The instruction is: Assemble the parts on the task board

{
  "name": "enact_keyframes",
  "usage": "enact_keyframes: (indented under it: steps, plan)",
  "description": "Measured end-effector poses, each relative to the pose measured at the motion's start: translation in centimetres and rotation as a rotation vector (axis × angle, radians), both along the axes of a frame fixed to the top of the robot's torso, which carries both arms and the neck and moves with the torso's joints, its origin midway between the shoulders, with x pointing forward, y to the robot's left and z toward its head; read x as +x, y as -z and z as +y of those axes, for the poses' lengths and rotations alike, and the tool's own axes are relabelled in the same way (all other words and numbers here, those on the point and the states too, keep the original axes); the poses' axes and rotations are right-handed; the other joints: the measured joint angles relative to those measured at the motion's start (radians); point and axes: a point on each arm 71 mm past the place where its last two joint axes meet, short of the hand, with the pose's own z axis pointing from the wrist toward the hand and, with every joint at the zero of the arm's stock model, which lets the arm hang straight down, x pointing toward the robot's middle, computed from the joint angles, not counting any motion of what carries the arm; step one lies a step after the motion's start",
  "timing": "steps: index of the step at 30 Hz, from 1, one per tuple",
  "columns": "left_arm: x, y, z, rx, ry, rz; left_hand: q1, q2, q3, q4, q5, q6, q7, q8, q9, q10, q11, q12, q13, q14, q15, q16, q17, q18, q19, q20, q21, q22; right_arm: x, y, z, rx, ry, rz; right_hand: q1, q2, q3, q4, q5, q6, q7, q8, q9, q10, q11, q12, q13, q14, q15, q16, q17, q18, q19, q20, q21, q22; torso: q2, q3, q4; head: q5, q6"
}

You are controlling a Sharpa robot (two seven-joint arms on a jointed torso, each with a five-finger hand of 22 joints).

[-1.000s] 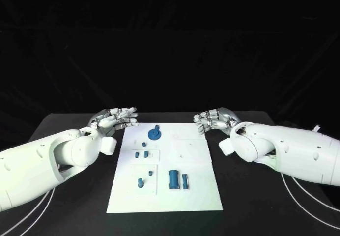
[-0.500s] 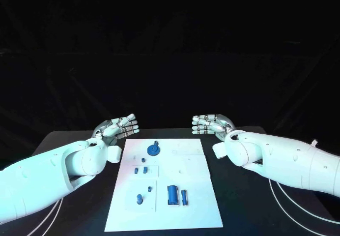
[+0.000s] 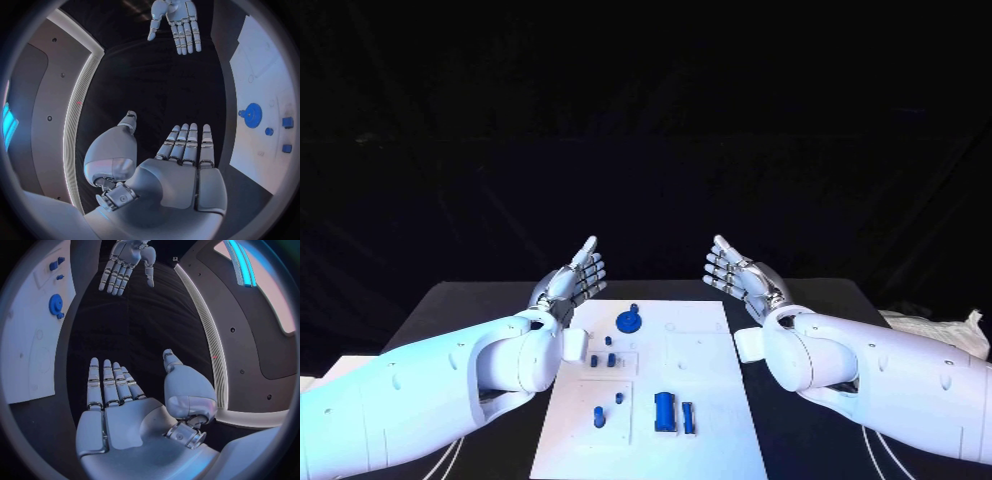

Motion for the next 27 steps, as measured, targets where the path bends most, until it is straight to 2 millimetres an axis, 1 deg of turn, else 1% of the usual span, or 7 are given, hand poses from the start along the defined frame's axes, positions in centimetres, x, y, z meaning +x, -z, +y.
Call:
enact_keyframes:
  steps: [2, 4, 6, 10, 15, 18, 27]
  plan:
    - [-0.5, 0.1, -0.1, 0.018, -0.021, -0.013, -0.051, 0.001, -0.020, -0.007, 0.000, -0.030, -0.023, -0.009, -0.001, -0.034, -0.012, -0.011, -0.001, -0.032, -0.007, -0.020, -0.012, -0.011, -0.027, -0.009, 0.000, -0.017, -0.5, -0.1, 0.4, 0.005, 0.019, -0.008, -0.049, 0.000, -0.008, 0.002, -0.013, -0.033, -0.019, 0.000, -0.021, -0.039, -0.007, 0.000, -0.007, -0.040, -0.002, 0.000, -0.018, 0.000, -0.036, -0.022, -0.009, -0.007, -0.003, 0.0019, -0.0022, 0.003, 0.001]
    - [-1.0, 0.1, -0.2, 0.039, -0.046, -0.029, -0.106, 0.001, -0.036, -0.015, 0.000, -0.066, -0.042, -0.012, -0.001, -0.070, -0.024, -0.020, -0.001, -0.067, -0.013, -0.039, -0.021, -0.030, -0.057, -0.019, 0.000, -0.037, -0.9, -0.2, 0.6, 0.007, 0.044, -0.017, -0.099, 0.001, -0.021, 0.000, -0.023, -0.067, -0.036, 0.000, -0.043, -0.078, -0.013, 0.000, -0.012, -0.083, -0.003, 0.000, -0.033, -0.021, -0.074, -0.042, -0.020, -0.013, -0.005, 0.0027, -0.0035, 0.005, 0.001]
    - [-1.4, 0.1, -0.3, 0.059, -0.069, -0.045, -0.150, 0.001, -0.047, -0.018, 0.000, -0.094, -0.055, -0.019, -0.001, -0.099, -0.030, -0.023, -0.001, -0.095, -0.017, -0.050, -0.027, -0.055, -0.081, -0.035, 0.000, -0.052, -1.2, -0.2, 0.7, 0.006, 0.067, -0.024, -0.140, 0.001, -0.042, 0.000, -0.027, -0.095, -0.046, 0.000, -0.057, -0.109, -0.016, 0.000, -0.016, -0.117, -0.004, 0.000, -0.043, -0.045, -0.105, -0.055, -0.029, -0.016, -0.006, 0.0037, -0.0044, 0.005, 0.002]
    - [-1.7, 0.0, -0.2, 0.089, -0.102, -0.073, -0.229, 0.002, -0.057, -0.022, 0.000, -0.143, -0.071, -0.020, -0.002, -0.152, -0.038, -0.028, -0.002, -0.145, -0.022, -0.059, -0.035, -0.078, -0.122, -0.076, 0.000, -0.080, -1.4, -0.3, 0.6, 0.000, 0.102, -0.035, -0.214, 0.001, -0.075, 0.000, -0.032, -0.146, -0.059, 0.000, -0.074, -0.167, -0.020, 0.000, -0.020, -0.178, -0.005, 0.000, -0.054, -0.070, -0.160, -0.071, -0.067, -0.020, -0.007, 0.0045, -0.0054, 0.005, 0.002]
    - [-1.7, -0.2, 0.0, 0.111, -0.126, -0.097, -0.309, 0.002, -0.064, -0.028, 0.000, -0.193, -0.082, -0.024, -0.002, -0.205, -0.043, -0.033, -0.002, -0.196, -0.025, -0.067, -0.038, -0.078, -0.165, -0.101, 0.000, -0.107, -1.3, -0.4, 0.4, -0.005, 0.128, -0.042, -0.288, 0.001, -0.091, 0.000, -0.037, -0.197, -0.067, -0.004, -0.085, -0.226, -0.022, 0.000, -0.021, -0.240, -0.006, 0.000, -0.061, -0.086, -0.216, -0.080, -0.101, -0.022, -0.008, 0.0046, -0.0056, 0.005, 0.002]
    - [-1.7, -0.2, 0.0, 0.118, -0.134, -0.106, -0.350, 0.002, -0.066, -0.026, 0.000, -0.220, -0.084, -0.024, -0.002, -0.233, -0.044, -0.033, -0.002, -0.222, -0.025, -0.071, -0.040, -0.094, -0.188, -0.109, 0.000, -0.122, -1.3, -0.4, 0.4, -0.007, 0.136, -0.045, -0.326, 0.001, -0.095, 0.001, -0.040, -0.224, -0.069, -0.004, -0.088, -0.255, -0.023, 0.000, -0.022, -0.272, -0.006, 0.000, -0.063, -0.086, -0.244, -0.084, -0.108, -0.023, -0.008, 0.0048, -0.0057, 0.005, 0.002]
    - [-1.7, -0.3, 0.1, 0.129, -0.145, -0.118, -0.445, 0.002, -0.069, -0.029, 0.000, -0.278, -0.089, -0.024, -0.002, -0.296, -0.046, -0.033, -0.002, -0.283, -0.027, -0.071, -0.041, -0.094, -0.237, -0.115, 0.000, -0.190, -1.3, -0.4, 0.3, -0.009, 0.148, -0.048, -0.413, 0.000, -0.101, 0.001, -0.041, -0.284, -0.072, -0.004, -0.090, -0.324, -0.025, 0.000, -0.023, -0.346, -0.006, 0.000, -0.065, -0.086, -0.310, -0.086, -0.120, -0.024, -0.008, 0.0049, -0.0057, 0.005, 0.002]
